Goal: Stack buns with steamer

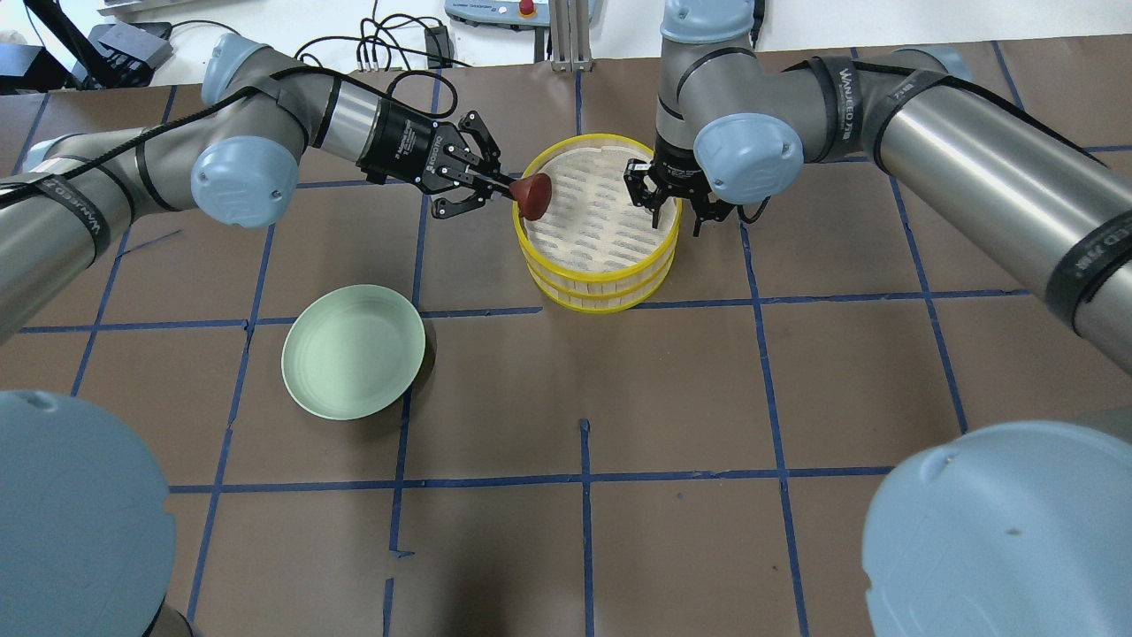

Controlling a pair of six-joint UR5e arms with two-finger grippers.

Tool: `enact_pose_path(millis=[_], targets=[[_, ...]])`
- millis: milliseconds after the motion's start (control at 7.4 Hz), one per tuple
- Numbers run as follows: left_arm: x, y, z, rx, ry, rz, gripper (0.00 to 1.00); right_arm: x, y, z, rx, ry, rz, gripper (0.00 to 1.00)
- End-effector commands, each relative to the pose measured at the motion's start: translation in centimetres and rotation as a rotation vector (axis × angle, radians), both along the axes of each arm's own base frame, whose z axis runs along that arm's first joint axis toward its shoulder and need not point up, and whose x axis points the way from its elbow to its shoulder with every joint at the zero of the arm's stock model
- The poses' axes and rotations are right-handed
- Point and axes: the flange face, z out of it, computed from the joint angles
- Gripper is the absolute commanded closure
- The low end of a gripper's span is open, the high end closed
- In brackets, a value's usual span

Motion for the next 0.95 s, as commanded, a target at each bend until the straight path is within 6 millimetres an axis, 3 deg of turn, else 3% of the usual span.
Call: enact_pose_path(millis=[0,135,270,541,811], targets=[[-0.5,-3.0,-0.1,0.027,0.11,0.063,0.76,-1.3,-0.8,0.4,-0.017,-0.002,0.017,0.24],[-0.3,-3.1,-0.6,0.027,0.075,0.06,0.1,-2.9,-1.2,0.3,-0.014,0.0,0.014,0.24],[0.0,-3.2,-0.8,0.023,0.02,0.056,0.03,-3.5,-1.5,0.5,-0.018,-0.001,0.018,0.24],[0.2,-3.1,0.7,-0.014,-0.046,0.046,0.0,-3.6,-1.7,1.2,-0.033,-0.004,0.006,0.23],[-2.0,-0.7,5.1,-0.258,-0.355,-0.13,0.0,-3.6,-1.9,1.5,-0.055,-0.006,0.006,0.21]])
